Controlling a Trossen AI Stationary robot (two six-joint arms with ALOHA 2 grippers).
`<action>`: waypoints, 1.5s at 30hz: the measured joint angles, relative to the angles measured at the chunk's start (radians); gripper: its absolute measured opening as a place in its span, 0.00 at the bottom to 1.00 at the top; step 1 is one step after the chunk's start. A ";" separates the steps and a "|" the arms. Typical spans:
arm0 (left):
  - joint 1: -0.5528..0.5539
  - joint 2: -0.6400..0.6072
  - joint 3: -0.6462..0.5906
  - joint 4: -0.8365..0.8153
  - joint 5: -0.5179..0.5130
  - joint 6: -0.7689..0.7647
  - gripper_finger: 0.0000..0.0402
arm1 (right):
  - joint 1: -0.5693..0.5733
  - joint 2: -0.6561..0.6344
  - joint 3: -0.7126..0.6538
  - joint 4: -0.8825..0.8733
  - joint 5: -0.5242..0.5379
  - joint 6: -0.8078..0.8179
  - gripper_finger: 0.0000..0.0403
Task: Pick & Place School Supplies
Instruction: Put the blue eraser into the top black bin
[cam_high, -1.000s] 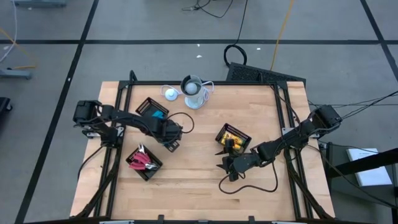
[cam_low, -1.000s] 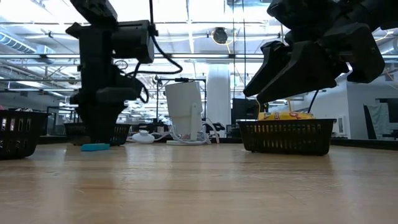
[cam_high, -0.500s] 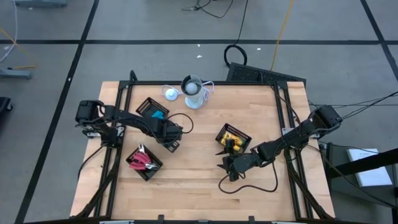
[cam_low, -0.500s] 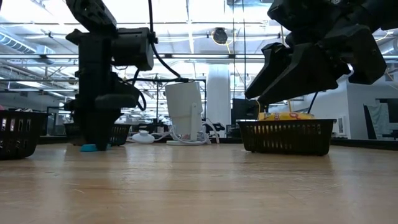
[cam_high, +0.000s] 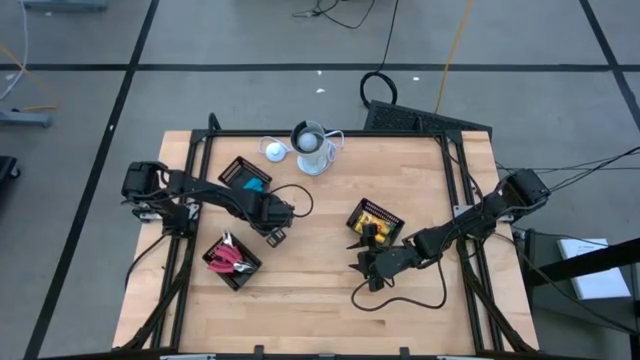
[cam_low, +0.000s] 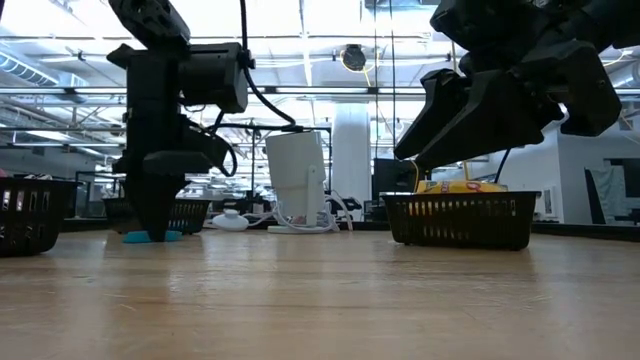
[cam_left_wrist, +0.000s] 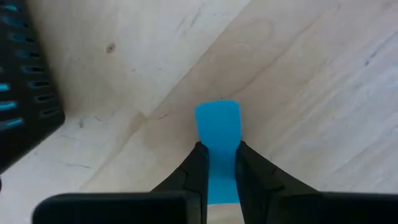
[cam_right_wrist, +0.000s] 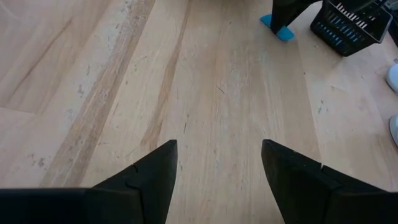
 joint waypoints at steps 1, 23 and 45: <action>-0.001 -0.013 0.006 -0.004 -0.002 0.004 0.12 | 0.000 0.000 0.000 0.000 0.000 0.000 0.56; 0.034 -0.069 0.214 -0.325 -0.199 0.085 0.12 | -0.002 0.000 0.000 -0.003 0.004 -0.005 0.56; 0.401 -0.071 0.214 -0.383 -0.289 0.346 0.12 | -0.002 0.000 0.000 -0.004 0.004 -0.001 0.56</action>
